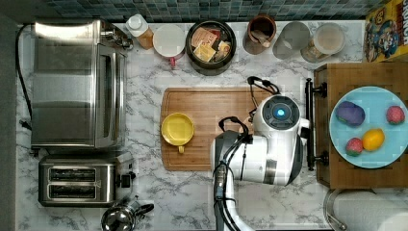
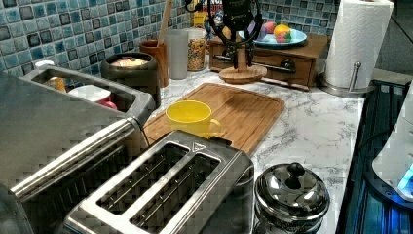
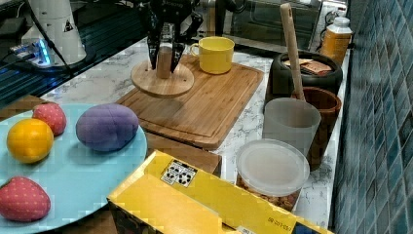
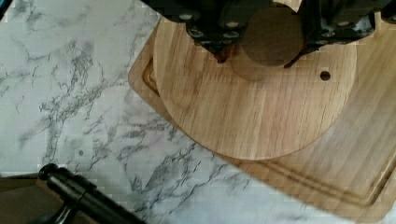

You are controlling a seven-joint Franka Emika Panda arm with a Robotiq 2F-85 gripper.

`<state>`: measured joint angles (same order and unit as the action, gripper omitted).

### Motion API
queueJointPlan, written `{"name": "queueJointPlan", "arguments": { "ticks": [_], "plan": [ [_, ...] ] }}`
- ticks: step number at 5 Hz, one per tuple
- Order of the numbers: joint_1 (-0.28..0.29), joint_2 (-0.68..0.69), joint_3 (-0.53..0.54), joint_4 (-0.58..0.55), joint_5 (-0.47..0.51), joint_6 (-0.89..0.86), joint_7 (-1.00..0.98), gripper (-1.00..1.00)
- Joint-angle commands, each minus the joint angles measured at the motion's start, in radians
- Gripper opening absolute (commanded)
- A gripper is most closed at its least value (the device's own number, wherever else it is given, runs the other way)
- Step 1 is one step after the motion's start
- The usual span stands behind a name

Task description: Place the lid on the board.

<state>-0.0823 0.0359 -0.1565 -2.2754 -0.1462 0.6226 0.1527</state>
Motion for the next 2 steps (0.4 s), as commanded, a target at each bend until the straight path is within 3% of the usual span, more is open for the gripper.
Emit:
{"name": "queueJointPlan", "arguments": {
  "ticks": [1,2],
  "plan": [
    [0.023,-0.045,0.031,-0.014,-0.041,0.184,0.078,-1.0],
    [0.024,-0.017,0.029,-0.01,-0.07,0.222,0.123,-1.0]
  ]
}}
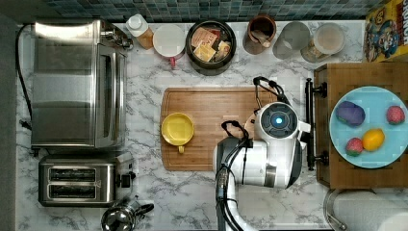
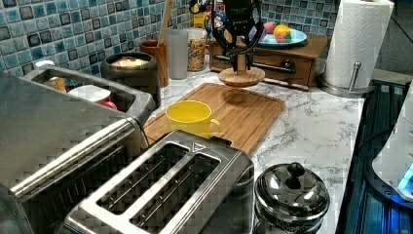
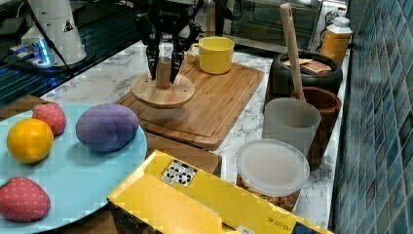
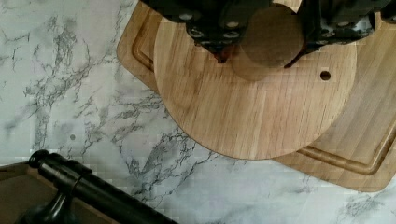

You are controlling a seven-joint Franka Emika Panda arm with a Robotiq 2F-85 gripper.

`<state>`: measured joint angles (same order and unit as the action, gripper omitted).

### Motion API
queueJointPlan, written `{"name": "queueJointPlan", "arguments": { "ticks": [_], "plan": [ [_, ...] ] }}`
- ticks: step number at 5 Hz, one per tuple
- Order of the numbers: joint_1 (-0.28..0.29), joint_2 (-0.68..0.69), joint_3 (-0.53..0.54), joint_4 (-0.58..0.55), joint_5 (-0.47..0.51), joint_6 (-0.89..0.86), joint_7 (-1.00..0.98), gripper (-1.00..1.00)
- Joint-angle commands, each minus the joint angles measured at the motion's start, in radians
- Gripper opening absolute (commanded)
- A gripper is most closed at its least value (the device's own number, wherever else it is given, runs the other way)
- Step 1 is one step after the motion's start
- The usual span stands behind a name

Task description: Place the lid on the board.

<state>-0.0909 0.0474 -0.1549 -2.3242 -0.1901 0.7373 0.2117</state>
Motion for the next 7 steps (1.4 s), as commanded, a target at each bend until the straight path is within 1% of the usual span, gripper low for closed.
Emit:
{"name": "queueJointPlan", "arguments": {
  "ticks": [1,2,3,4,5,6,7],
  "plan": [
    [0.032,0.023,0.028,0.082,-0.025,0.089,0.075,-1.0],
    [0.031,0.07,0.03,0.111,-0.032,0.096,0.088,-1.0],
    [0.025,0.111,0.033,0.131,-0.015,0.109,0.076,-1.0],
    [0.026,0.108,0.03,0.114,-0.015,0.163,0.089,-1.0],
    [0.035,0.108,0.027,0.113,-0.014,0.164,0.093,1.0],
    [0.028,0.126,0.036,0.139,0.033,0.109,0.055,1.0],
    [0.045,0.139,0.033,0.15,-0.021,0.078,0.078,1.0]
  ]
}}
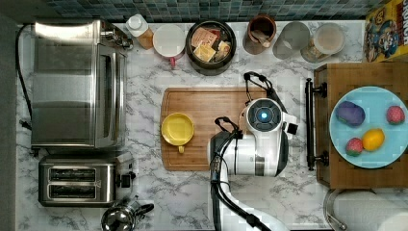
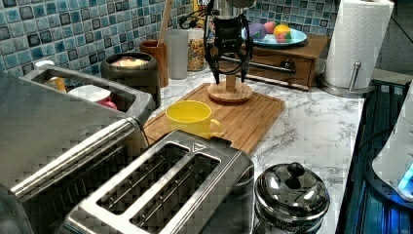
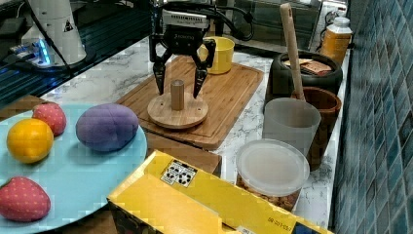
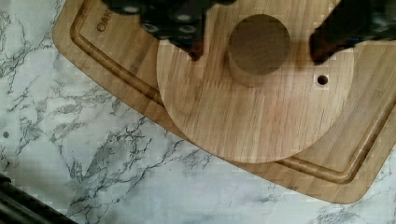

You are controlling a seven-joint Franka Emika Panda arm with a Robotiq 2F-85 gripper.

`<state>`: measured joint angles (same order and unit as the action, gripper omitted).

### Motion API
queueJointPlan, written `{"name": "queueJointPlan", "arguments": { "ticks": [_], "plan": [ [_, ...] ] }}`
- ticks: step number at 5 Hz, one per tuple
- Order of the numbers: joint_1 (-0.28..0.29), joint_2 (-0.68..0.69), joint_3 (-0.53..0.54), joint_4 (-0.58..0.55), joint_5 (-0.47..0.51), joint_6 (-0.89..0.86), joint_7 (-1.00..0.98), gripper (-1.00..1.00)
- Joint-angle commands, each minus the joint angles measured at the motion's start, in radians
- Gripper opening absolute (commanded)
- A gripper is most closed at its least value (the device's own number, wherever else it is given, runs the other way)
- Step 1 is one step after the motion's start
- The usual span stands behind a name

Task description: Place the lid on the board.

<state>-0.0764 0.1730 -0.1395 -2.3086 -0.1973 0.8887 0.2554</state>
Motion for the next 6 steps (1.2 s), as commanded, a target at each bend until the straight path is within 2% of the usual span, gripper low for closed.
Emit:
{"name": "queueJointPlan", "arguments": {
  "ticks": [1,6],
  "plan": [
    [0.03,0.013,0.019,0.135,-0.014,-0.074,0.034,1.0],
    [0.009,0.013,0.04,0.135,-0.02,-0.074,0.038,1.0]
  ]
}}
